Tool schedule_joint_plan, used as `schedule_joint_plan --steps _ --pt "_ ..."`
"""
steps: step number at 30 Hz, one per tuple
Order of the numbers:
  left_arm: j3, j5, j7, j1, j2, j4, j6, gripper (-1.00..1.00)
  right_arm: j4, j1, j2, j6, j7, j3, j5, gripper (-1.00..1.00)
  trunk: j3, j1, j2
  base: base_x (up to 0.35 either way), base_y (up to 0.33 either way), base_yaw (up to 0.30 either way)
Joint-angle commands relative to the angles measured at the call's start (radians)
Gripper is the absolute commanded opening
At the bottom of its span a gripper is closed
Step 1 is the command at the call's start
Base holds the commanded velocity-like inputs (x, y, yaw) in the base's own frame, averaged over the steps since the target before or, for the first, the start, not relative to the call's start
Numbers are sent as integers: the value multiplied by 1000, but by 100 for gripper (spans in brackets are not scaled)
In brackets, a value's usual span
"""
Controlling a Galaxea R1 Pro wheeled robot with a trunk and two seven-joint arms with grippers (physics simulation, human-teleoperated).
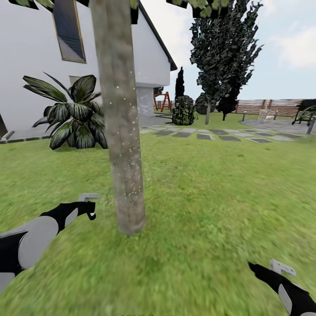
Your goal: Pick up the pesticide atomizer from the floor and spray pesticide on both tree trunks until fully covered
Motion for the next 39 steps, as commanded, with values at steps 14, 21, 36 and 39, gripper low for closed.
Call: schedule_joint_plan --steps 14,21,36,39 --pt "-66 -108 3 34 -244 -31 203 -100 0 0 0 0 0 -1 0 100 0 0 0 -72 221 -215" --pt "-80 -146 4 28 -322 -464 762 -100 0 0 0 0 0 -2 0 100 0 0 0 0 1 -3" --pt "-86 -383 -6 26 -261 -474 838 -100 0 0 0 0 0 -2 0 100 0 0 0 0 0 0" --pt "-83 -382 -44 26 -259 -473 835 -100 0 0 0 0 0 -2 0 100 0 0 0 0 0 0"
